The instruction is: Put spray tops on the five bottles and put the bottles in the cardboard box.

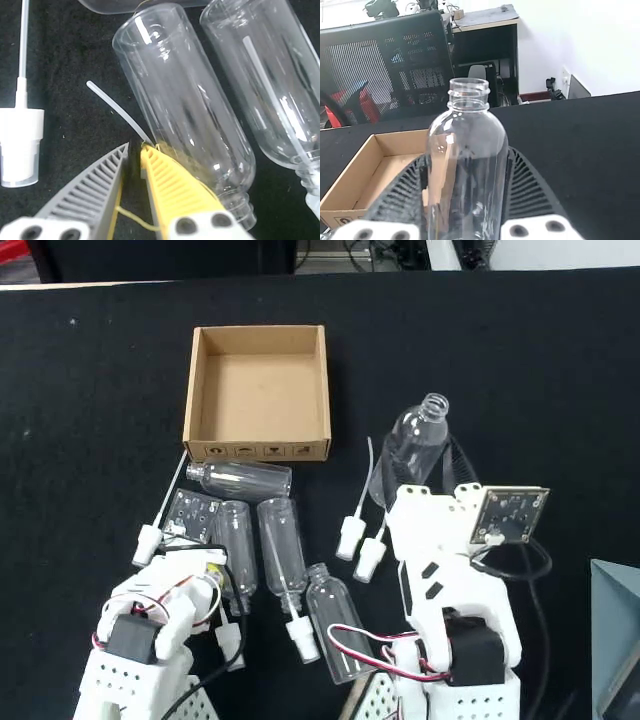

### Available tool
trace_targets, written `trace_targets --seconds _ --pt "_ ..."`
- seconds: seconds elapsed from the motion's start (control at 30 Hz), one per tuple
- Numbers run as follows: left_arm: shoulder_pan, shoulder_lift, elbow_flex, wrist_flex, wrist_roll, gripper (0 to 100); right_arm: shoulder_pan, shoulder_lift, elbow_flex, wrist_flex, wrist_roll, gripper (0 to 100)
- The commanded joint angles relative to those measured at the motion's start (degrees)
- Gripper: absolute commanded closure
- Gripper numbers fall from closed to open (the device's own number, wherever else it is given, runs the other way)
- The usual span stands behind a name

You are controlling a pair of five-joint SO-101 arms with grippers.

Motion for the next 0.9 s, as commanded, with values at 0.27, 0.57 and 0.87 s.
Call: trace_targets --seconds 0.27,0.57,0.87 --pt "-8.84 -1.05 -10.86 -0.18 -2.11 97 2.20 -0.84 0.92 -3.16 0.53 98.5" --pt "-9.10 -1.05 -16.92 0.18 -17.93 97 10.73 -0.84 5.14 -10.37 0.35 98.5" --pt "-10.86 -0.97 -22.55 0.35 -18.11 97 10.73 -0.84 5.14 -10.55 0.35 98.4"
